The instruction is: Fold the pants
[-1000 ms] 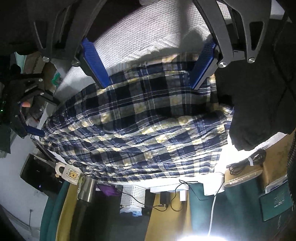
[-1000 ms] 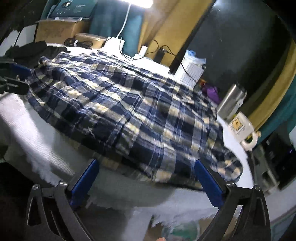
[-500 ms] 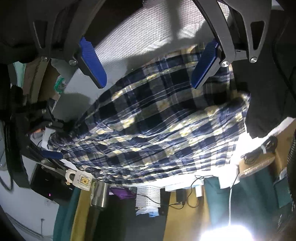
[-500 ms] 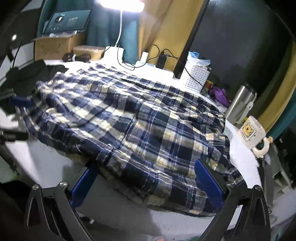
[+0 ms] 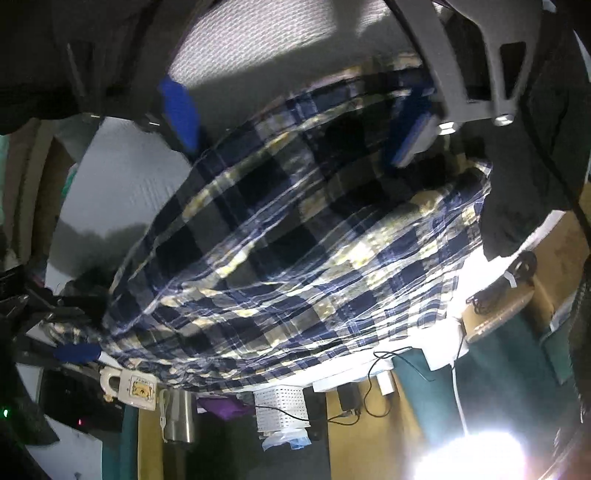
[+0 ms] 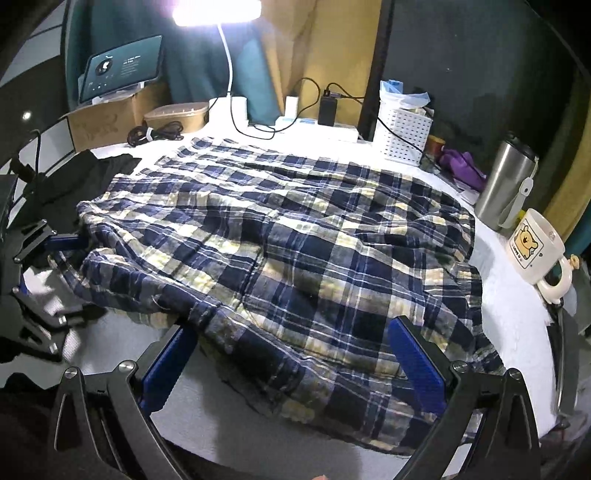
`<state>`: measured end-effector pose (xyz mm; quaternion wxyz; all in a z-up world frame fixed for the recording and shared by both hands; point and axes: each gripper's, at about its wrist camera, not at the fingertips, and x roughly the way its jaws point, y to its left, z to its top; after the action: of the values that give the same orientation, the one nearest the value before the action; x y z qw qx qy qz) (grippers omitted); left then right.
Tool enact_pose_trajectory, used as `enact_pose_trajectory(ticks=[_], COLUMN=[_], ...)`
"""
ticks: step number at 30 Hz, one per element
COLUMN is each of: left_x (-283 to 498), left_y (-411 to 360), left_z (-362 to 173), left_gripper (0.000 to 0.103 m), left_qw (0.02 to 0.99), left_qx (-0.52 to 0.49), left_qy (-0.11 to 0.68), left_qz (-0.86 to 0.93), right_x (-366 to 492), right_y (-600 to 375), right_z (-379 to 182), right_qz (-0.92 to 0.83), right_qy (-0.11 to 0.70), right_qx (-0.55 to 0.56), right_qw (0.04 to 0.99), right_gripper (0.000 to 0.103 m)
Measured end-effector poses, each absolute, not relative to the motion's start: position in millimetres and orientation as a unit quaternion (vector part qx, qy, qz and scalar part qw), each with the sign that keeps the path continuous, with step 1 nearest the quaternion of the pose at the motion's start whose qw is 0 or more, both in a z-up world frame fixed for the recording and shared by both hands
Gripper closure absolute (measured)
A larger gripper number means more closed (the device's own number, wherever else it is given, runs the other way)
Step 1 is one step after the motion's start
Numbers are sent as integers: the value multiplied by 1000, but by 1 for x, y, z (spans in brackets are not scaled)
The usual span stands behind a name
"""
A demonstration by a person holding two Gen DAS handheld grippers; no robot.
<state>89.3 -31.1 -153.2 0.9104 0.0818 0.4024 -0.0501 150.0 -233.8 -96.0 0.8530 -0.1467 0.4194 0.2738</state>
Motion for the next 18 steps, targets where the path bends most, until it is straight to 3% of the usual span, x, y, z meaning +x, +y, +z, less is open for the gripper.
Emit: enact_pose_trajectory(ticks=[2, 4, 8, 18], left_x=[85, 80, 71, 74], left_y=[-27, -19, -13, -11], left_z=[-150, -142, -116, -86], left_gripper=[64, 85, 99, 101], left_qw=[909, 912, 927, 941], left_qx=[88, 81, 67, 43], left_qy=[404, 398, 366, 330], left_qz=[-53, -50, -50, -63], right_x=[151, 148, 137, 87], right_y=[-236, -237, -235, -227], right_z=[-97, -98, -101, -118], right_qz=[274, 274, 278, 259], right_qy=[421, 421, 414, 372], right_qx=[-146, -145, -152, -197], right_qw=[852, 852, 853, 869], right_gripper=[0, 0, 0, 0])
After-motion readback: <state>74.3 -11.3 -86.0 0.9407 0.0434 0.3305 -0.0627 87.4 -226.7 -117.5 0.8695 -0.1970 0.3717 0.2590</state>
